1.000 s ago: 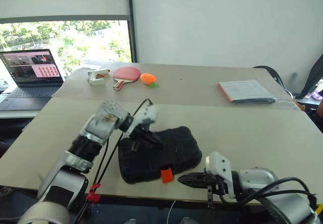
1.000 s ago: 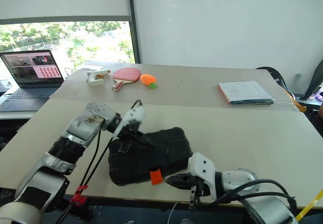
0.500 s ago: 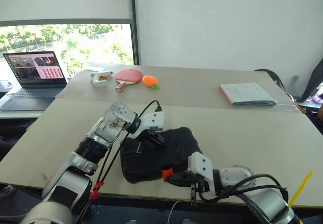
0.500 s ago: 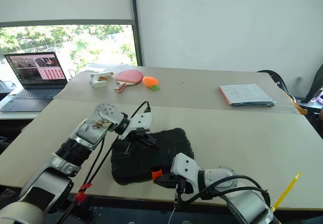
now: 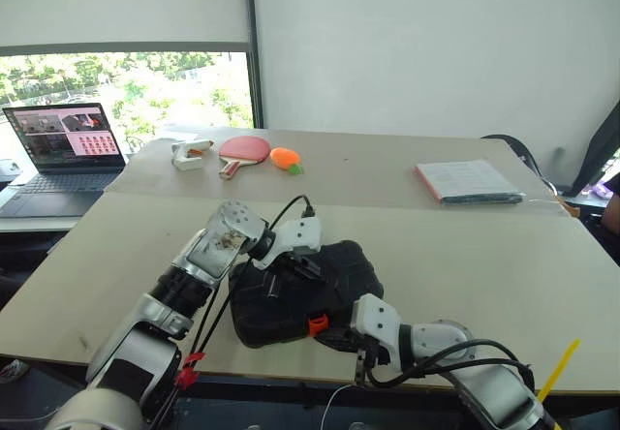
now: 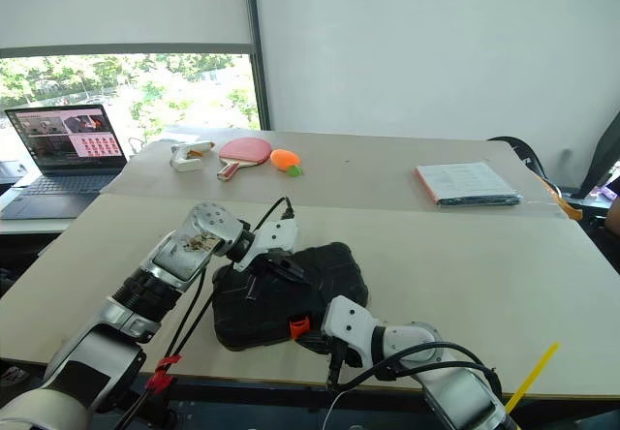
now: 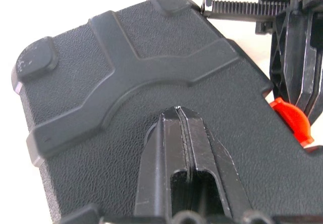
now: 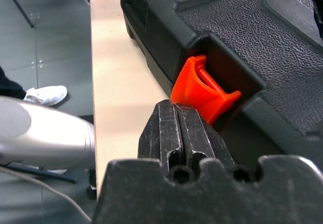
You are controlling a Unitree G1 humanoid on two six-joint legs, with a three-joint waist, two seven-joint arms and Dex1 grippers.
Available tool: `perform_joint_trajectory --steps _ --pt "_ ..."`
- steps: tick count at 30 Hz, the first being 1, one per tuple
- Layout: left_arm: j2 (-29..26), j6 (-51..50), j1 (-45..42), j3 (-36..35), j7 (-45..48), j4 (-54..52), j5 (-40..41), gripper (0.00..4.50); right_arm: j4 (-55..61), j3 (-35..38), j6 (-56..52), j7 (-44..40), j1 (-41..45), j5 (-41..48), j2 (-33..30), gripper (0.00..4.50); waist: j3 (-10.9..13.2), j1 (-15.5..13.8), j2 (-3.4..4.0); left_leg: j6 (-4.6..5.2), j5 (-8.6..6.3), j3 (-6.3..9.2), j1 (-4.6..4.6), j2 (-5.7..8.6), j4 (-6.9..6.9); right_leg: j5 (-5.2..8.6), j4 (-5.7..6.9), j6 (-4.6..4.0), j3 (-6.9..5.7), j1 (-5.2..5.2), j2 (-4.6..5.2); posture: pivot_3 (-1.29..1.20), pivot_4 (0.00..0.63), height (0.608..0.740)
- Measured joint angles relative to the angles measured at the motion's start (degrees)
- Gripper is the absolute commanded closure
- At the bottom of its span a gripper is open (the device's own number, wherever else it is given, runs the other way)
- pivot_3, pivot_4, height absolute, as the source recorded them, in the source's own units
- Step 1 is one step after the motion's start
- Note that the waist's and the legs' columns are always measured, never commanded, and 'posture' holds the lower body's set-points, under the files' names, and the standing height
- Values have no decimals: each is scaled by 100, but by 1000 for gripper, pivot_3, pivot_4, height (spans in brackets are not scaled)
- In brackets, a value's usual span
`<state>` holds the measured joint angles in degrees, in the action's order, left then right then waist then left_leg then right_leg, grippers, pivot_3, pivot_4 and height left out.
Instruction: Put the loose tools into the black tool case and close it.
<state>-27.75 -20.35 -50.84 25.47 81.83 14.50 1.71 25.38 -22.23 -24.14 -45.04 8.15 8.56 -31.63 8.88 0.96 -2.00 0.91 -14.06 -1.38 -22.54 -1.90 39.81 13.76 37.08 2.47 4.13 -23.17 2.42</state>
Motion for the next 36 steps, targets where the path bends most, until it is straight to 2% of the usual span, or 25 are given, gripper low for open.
perform_joint_trajectory --steps 27,30,36 --pt "-19 162 -1 -48 -128 231 -14 4490 -652 46 210 760 -178 -630 788 4500 0 -1 0 0 0 -1 3 -2 -5 4 -1 -3 1 -1 1 0 150 737" --pt "-18 268 13 -48 -137 236 -15 4490 -644 85 200 692 -179 -525 725 4500 0 -2 0 0 0 -1 3 -2 -6 4 -2 -3 1 -1 1 0 150 737" --pt "64 393 -23 -47 -115 397 -14 4490 105 436 84 127 -246 -111 112 4500 -15 -15 -10 2 -3 0 6 -1 -20 15 -9 -2 -1 2 2 0 150 737"
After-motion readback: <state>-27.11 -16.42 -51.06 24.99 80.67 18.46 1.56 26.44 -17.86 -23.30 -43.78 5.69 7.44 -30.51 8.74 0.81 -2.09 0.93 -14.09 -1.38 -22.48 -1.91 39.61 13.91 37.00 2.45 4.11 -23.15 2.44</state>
